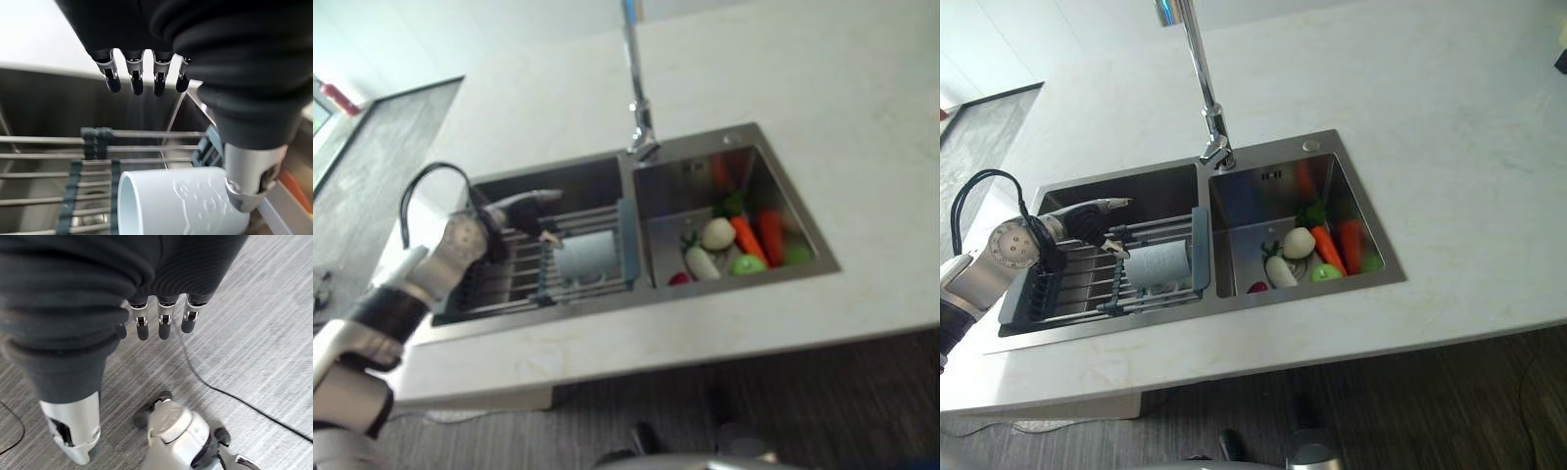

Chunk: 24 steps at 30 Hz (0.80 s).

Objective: Place the dishes in the dishwasher.

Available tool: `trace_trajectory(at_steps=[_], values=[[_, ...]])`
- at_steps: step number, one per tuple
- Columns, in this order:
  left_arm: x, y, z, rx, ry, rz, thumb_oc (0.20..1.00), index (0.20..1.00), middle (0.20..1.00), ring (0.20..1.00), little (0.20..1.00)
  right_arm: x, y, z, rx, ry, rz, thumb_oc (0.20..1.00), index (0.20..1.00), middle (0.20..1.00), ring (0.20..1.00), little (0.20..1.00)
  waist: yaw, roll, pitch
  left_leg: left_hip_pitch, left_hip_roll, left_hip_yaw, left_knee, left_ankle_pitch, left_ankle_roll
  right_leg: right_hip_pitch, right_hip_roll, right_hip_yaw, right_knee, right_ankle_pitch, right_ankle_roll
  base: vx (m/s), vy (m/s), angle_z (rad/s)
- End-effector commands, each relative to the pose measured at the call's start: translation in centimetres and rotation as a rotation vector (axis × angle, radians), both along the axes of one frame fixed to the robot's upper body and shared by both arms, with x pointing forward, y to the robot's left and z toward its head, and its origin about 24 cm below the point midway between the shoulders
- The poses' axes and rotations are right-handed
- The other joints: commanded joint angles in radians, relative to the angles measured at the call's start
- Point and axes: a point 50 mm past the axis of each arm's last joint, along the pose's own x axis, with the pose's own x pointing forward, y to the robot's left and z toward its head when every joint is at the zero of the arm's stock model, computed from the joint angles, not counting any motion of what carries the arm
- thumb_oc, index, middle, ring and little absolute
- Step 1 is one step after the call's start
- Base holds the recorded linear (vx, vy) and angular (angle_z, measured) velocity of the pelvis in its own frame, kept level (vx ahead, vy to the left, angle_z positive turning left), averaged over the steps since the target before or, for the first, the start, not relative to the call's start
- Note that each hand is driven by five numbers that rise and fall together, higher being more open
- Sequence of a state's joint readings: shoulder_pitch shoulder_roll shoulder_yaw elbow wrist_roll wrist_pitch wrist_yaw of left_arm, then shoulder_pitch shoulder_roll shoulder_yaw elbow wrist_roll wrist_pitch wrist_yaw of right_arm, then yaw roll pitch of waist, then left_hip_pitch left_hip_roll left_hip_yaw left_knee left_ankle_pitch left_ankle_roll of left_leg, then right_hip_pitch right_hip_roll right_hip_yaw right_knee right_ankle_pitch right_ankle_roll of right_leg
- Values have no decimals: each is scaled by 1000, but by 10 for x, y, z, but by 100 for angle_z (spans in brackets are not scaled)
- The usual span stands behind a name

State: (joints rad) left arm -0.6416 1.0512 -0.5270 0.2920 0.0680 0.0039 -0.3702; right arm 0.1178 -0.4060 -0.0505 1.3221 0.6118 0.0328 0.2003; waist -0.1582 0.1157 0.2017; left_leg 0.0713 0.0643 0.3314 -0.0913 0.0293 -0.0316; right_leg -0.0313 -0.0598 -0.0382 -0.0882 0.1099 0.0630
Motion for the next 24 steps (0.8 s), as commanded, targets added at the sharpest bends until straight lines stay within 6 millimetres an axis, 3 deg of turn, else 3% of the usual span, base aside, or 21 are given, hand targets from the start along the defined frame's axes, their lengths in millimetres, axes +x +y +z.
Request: trace_trajectory(at_steps=[1,5,13,19,24], values=[[8,1,40,33,-111,3,1000,1000,1000,1000,1000,3,-1,0,8,-14,-28,1000,1000,1000,1000,1000,-7,-33,-9,-24,23,-70,9,-41,-22,-7,-109,-35,1,-13,129,-62,-3,-7],[9,0,30,33,-73,-9,1000,1000,1000,1000,1000,9,-5,2,-6,-34,-18,1000,1000,1000,1000,1000,-14,-37,0,-26,26,-62,11,-36,-26,-14,-110,-36,1,-9,129,-16,-2,-1],[12,-13,28,17,-18,-54,1000,1000,1000,1000,1000,15,-7,4,-6,-63,-42,1000,1000,1000,1000,1000,-22,-41,20,-41,24,-55,9,-31,-27,-31,-121,-36,1,3,133,-40,15,-1],[11,-9,16,34,41,-42,1000,1000,1000,1000,1000,9,-3,2,-5,-56,-37,1000,1000,1000,1000,1000,-30,-37,13,-34,19,-46,9,-35,-23,-26,-131,-32,2,5,140,6,7,0],[10,-4,10,39,68,-25,1000,1000,1000,1000,1000,15,-6,4,-16,-73,-31,1000,1000,1000,1000,1000,-29,-34,27,-44,17,-50,10,-31,-23,-33,-133,-28,3,7,138,-23,15,1]])
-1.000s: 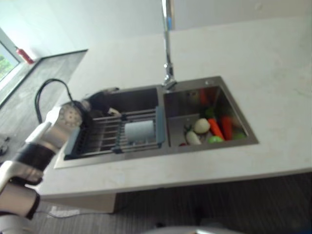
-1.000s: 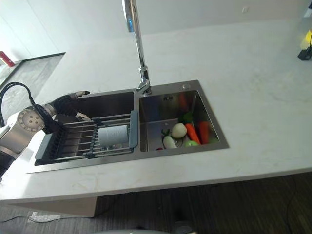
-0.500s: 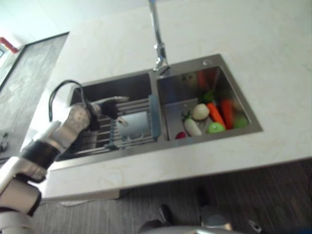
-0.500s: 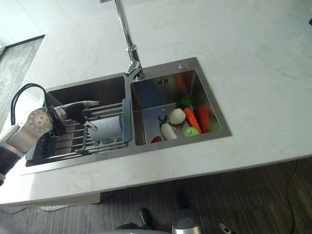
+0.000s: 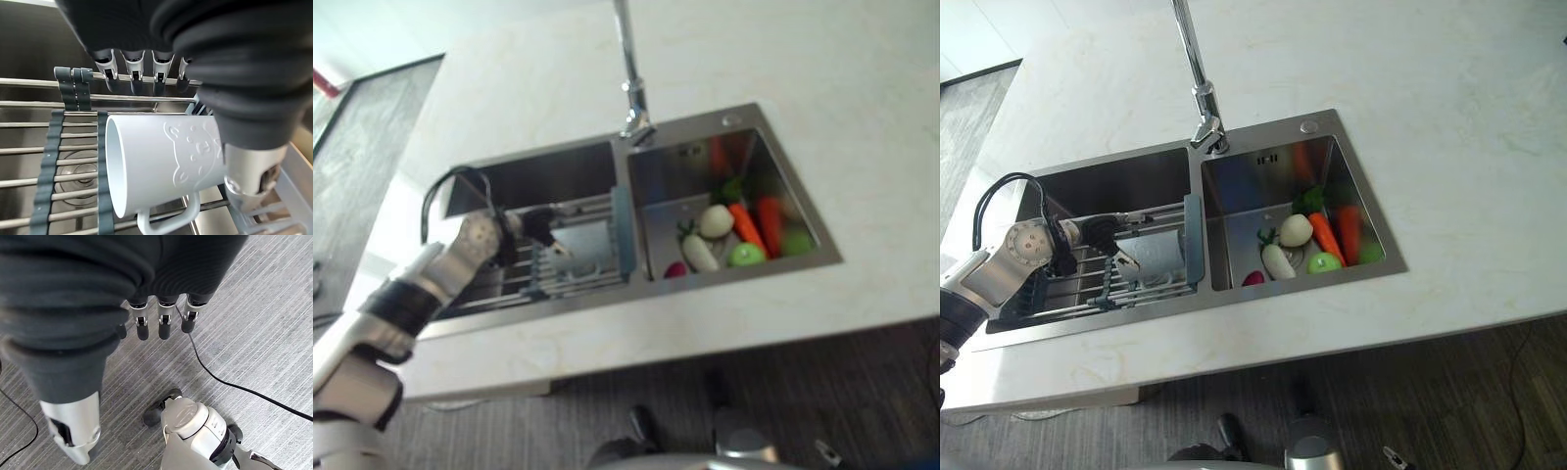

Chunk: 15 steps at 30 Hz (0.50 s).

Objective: Place the dishes in the dishwasher.

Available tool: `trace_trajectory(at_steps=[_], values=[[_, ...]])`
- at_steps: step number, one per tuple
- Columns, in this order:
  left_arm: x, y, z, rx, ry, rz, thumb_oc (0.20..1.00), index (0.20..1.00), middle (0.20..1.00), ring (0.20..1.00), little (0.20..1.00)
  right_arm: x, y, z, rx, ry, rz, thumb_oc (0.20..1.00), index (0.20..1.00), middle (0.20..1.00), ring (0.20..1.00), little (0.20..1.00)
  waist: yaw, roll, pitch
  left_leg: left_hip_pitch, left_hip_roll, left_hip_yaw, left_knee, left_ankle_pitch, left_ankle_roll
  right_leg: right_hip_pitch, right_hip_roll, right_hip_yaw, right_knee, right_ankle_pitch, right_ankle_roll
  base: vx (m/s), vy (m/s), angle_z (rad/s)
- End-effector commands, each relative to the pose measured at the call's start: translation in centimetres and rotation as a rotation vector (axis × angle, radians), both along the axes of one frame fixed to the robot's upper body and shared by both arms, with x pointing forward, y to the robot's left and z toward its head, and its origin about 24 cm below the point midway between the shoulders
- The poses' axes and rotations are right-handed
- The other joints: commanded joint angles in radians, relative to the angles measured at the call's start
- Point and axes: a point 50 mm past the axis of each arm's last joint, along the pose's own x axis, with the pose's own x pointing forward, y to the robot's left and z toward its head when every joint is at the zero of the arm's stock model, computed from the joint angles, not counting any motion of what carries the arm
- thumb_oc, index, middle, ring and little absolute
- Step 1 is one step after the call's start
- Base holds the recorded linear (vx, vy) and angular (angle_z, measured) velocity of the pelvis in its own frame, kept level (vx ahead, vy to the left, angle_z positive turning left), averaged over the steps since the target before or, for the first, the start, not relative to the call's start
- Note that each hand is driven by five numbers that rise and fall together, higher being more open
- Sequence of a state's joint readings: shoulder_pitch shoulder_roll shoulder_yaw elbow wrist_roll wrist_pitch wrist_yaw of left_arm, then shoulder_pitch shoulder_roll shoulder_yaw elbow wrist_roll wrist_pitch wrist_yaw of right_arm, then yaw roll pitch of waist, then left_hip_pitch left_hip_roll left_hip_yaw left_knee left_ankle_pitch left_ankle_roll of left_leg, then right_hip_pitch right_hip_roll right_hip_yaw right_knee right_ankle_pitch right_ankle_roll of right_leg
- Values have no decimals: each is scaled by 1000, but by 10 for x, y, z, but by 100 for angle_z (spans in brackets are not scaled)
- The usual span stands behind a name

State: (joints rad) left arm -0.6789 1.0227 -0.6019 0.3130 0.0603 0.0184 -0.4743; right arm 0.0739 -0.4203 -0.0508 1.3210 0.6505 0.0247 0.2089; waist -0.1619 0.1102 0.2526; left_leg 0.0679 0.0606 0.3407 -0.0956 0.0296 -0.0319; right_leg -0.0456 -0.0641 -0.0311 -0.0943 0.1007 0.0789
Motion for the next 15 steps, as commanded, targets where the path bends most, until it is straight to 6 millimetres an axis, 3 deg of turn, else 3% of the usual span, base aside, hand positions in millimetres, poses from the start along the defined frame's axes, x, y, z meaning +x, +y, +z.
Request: trace_trajectory(at_steps=[1,12,15], values=[[8,8,26,6,-74,26,1000,1000,1000,1000,1000,-4,-1,0,-10,-7,-16,1000,1000,1000,1000,1000,-25,-29,-23,-43,20,-60,15,-32,-23,-19,-129,-35,8,16,122,0,0,0],[5,19,20,-54,-98,64,1000,1000,1000,1000,1000,10,2,1,1,-52,-21,1000,1000,1000,1000,1000,-22,-26,-1,-65,20,-69,14,-25,-24,-45,-131,-33,11,24,119,-16,-5,-1],[7,23,23,53,-202,59,1000,1000,1000,1000,1000,14,-1,3,-6,-62,-21,1000,1000,1000,1000,1000,-27,-19,16,-78,17,-68,12,-22,-24,-60,-131,-29,10,27,117,-42,0,-7]])
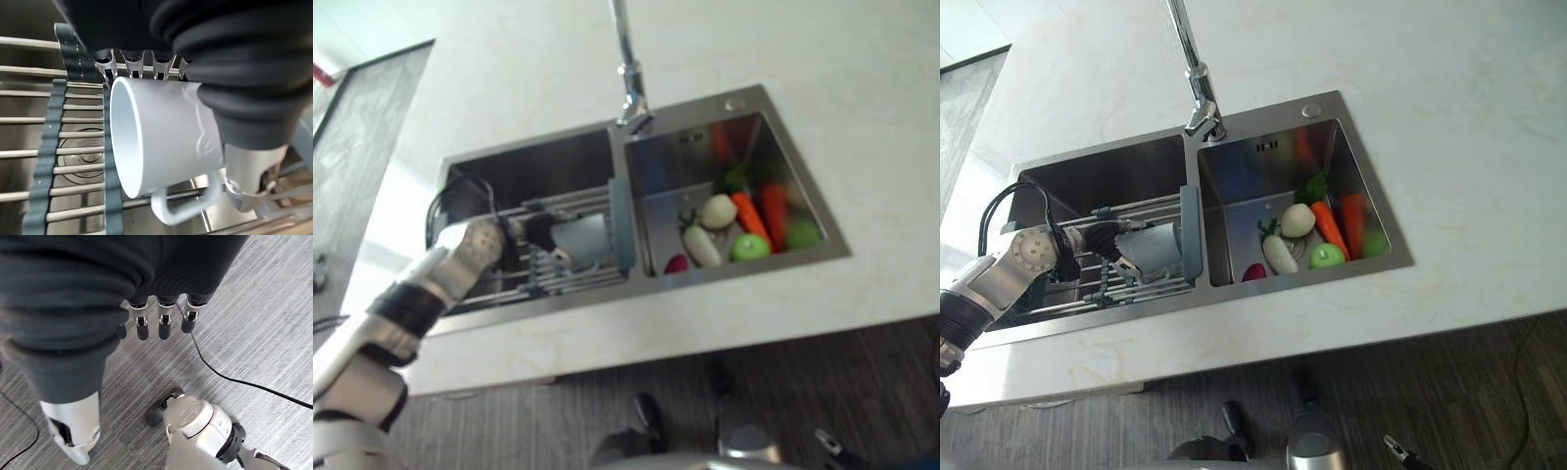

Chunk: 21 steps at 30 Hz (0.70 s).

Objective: Place the dishes in the dishwasher.

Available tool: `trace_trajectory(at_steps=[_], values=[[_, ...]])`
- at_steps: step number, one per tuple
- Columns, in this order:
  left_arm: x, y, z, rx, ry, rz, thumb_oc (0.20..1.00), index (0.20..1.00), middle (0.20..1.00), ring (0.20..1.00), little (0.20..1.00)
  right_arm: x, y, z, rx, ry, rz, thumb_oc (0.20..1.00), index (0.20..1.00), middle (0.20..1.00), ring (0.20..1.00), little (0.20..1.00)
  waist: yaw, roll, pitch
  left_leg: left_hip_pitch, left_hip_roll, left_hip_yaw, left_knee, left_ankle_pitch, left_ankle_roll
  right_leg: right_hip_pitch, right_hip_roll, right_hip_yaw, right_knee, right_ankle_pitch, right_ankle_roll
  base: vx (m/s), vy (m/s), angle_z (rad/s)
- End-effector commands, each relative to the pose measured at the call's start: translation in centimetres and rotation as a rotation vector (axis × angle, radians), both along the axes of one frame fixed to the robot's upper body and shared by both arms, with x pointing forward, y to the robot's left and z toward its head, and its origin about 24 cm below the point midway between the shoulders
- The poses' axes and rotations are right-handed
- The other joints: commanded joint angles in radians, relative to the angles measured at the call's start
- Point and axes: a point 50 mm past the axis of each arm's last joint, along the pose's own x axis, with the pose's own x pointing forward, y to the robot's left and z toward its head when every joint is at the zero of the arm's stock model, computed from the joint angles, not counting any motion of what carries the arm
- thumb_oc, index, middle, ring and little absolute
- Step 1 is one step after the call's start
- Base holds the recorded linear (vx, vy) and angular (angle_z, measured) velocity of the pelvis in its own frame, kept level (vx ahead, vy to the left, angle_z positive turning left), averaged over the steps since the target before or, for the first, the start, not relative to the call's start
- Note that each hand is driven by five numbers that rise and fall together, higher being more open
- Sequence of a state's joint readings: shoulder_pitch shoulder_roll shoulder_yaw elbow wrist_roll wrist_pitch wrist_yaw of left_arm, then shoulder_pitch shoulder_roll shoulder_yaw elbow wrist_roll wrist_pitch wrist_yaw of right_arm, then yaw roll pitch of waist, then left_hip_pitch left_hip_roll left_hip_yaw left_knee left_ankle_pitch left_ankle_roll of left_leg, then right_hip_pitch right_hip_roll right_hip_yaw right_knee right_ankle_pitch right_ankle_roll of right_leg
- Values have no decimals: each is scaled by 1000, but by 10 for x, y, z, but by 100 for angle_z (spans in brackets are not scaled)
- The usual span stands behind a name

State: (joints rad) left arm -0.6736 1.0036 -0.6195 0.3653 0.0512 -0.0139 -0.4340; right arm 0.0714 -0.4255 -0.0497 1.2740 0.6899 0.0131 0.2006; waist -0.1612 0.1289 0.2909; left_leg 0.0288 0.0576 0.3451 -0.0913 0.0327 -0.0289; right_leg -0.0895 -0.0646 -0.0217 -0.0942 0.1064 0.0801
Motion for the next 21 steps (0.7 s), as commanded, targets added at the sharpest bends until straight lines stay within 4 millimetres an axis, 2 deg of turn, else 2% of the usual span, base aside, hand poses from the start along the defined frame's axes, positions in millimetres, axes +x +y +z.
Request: trace_trajectory(at_steps=[1,8,13,18,19,20,21], values=[[6,20,33,74,-196,46,1000,1000,1000,1000,1000,1,2,-1,6,3,-7,1000,1000,1000,1000,1000,-28,-37,-22,-39,20,-72,8,-25,-27,-16,-130,-38,10,22,116,-48,-2,-11],[12,26,31,138,-246,102,1000,1000,1000,1000,1000,22,0,4,-3,-63,7,1000,1000,1000,1000,1000,-37,-29,20,-68,14,-71,11,-18,-28,-54,-135,-28,11,34,114,-55,4,-6],[16,23,31,191,-252,81,1000,1000,1000,1000,1000,38,0,8,-7,-110,21,1000,1000,1000,1000,1000,-42,-29,52,-90,13,-69,14,-15,-30,-80,-135,-20,10,41,111,-66,1,-6],[18,27,39,241,-260,106,1000,1000,1000,1000,1000,44,0,10,-13,-127,28,1000,1000,1000,1000,1000,-44,-31,69,-101,14,-68,13,-15,-30,-97,-133,-20,8,45,111,-66,-6,-2],[19,24,39,273,-251,83,953,953,953,953,953,46,0,10,-13,-132,32,1000,1000,1000,1000,1000,-43,-32,71,-103,15,-70,12,-15,-31,-99,-132,-22,8,46,111,-42,-20,0],[19,24,39,278,-250,78,630,630,630,630,630,47,0,10,-13,-133,32,1000,1000,1000,1000,1000,-42,-33,71,-103,15,-70,12,-15,-31,-100,-131,-22,8,46,111,-36,-22,0],[19,22,39,305,-246,55,200,200,200,200,200,48,0,10,-13,-137,34,1000,1000,1000,1000,1000,-41,-33,71,-103,15,-71,12,-14,-31,-100,-130,-22,8,47,111,0,0,0]])
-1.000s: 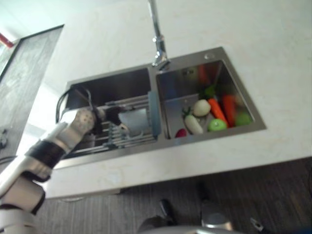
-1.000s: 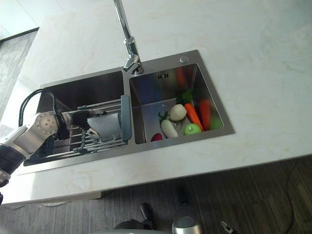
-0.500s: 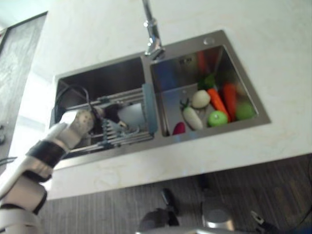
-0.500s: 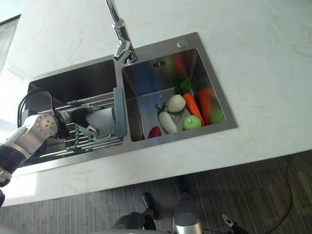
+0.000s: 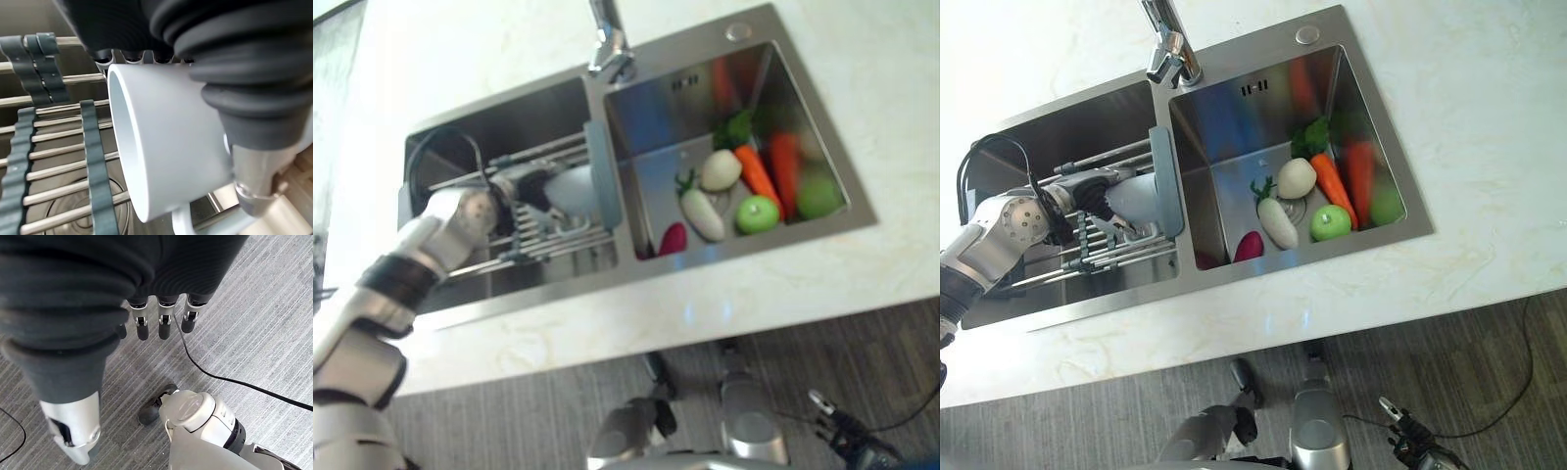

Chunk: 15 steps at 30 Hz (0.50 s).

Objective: Place the dishes in the dishwasher.

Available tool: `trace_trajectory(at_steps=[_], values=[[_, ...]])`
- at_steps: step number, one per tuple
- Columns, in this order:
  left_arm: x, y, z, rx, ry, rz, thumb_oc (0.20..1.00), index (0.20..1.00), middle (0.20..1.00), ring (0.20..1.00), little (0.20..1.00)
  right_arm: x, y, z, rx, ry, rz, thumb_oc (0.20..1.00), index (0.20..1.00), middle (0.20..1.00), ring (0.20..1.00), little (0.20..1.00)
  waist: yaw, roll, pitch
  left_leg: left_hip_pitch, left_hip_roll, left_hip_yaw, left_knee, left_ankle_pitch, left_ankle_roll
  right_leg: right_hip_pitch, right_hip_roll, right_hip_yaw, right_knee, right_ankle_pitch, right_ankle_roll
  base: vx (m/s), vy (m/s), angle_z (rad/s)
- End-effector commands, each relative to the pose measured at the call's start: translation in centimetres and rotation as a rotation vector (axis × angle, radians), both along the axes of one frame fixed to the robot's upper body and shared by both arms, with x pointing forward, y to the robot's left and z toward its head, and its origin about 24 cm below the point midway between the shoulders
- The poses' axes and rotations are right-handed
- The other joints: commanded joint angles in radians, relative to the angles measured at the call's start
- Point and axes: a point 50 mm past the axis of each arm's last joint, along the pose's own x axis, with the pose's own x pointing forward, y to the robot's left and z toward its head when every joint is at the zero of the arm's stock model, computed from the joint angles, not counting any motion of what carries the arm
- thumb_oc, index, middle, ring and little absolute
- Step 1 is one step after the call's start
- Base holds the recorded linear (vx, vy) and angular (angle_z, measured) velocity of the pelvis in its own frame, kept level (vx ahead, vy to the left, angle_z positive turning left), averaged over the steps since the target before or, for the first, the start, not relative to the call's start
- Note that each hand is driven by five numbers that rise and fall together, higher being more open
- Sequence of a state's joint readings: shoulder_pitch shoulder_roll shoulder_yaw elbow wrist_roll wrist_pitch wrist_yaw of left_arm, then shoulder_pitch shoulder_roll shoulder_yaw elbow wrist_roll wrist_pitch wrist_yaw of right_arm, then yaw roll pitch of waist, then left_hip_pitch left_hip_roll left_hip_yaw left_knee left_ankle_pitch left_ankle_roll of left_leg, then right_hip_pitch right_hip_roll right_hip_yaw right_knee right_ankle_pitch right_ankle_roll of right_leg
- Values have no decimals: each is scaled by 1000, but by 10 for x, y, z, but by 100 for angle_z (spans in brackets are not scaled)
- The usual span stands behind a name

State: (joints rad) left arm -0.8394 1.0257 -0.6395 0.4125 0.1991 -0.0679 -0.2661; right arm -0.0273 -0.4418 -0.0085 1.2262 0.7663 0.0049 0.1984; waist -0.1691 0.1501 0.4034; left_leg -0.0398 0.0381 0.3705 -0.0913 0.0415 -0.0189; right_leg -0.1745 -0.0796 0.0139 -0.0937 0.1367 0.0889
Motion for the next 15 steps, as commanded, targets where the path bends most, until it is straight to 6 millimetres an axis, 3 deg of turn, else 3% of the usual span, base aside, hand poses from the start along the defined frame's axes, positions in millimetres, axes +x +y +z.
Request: trace_trajectory(at_steps=[1,8,15], values=[[-2,20,-19,170,79,72,200,200,200,200,200,-2,1,-1,-14,13,17,1000,1000,1000,1000,1000,-34,-55,-41,-34,35,-98,11,-24,-41,-14,-115,-60,7,17,102,0,0,0],[-5,13,-15,237,86,-9,200,200,200,200,200,-2,3,-2,-12,23,20,1000,1000,1000,1000,1000,-31,-54,-57,-18,35,-92,10,-32,-41,0,-115,-72,9,9,104,0,-4,0],[-9,38,-15,241,70,101,200,200,200,200,200,-10,-4,-1,-20,33,5,1000,1000,1000,1000,1000,-17,-40,-80,-7,34,-110,5,-26,-43,16,-110,-80,11,3,95,19,2,3]])
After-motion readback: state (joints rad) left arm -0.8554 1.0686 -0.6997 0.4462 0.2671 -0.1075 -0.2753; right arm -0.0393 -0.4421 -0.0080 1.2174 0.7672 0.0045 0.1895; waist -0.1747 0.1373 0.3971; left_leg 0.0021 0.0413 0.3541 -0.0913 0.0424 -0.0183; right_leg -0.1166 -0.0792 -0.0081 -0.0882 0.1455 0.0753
